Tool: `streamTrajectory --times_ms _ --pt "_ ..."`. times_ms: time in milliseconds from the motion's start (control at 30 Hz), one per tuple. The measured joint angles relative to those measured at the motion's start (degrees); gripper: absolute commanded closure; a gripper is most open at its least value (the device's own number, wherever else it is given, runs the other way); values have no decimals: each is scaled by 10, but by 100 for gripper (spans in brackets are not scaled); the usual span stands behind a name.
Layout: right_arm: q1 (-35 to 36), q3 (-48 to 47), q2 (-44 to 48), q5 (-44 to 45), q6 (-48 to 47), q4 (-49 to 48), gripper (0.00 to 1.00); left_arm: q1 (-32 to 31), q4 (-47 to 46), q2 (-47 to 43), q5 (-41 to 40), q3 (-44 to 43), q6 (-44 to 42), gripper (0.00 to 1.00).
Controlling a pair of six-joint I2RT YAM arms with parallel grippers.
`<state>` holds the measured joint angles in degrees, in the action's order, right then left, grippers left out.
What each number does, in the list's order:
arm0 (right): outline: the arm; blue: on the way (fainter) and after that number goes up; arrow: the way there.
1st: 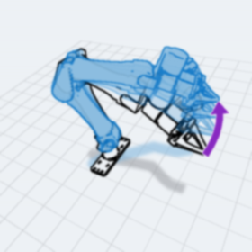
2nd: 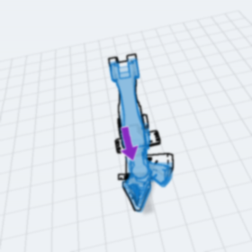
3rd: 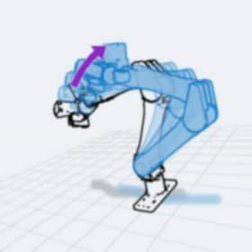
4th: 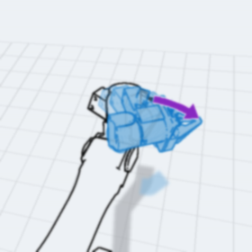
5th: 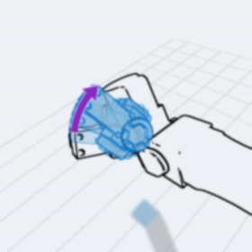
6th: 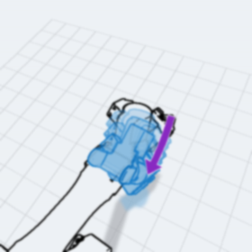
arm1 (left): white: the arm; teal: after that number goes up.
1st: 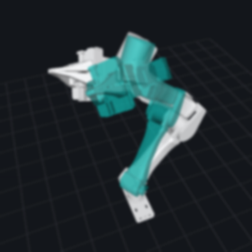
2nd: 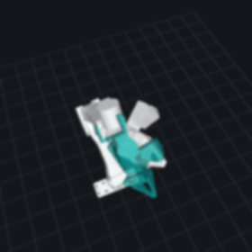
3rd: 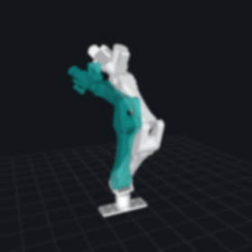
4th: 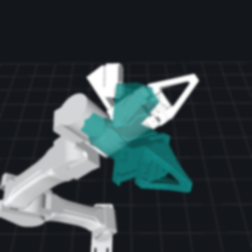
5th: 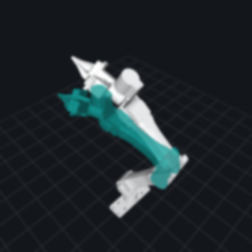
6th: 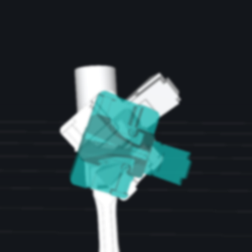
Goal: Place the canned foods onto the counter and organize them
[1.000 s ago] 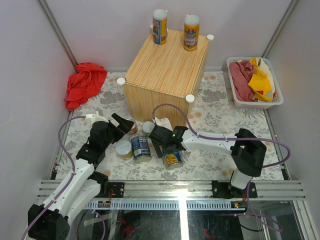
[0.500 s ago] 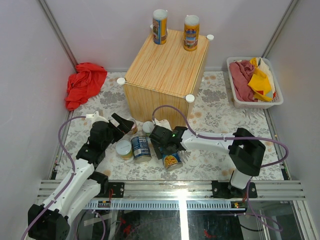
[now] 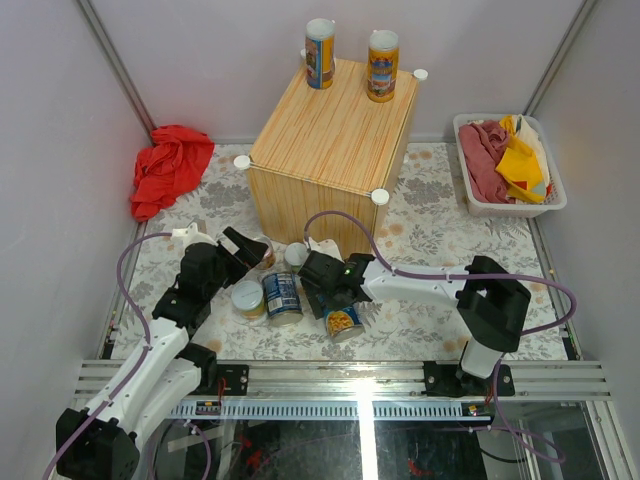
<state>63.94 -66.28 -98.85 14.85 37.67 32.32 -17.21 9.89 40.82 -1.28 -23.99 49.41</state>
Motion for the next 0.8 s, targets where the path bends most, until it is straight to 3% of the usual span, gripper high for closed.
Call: streamTrajectory --times_ms 67,167,800 --pt "0 2 0 -2 0 -3 80 0 0 0 0 0 0 0" --pt "0 4 3 -4 -2 -8 100 0 0 2 0 0 -2 0" --pt "70 5 47 24 -42 10 100 0 0 0 -1 0 -3 0"
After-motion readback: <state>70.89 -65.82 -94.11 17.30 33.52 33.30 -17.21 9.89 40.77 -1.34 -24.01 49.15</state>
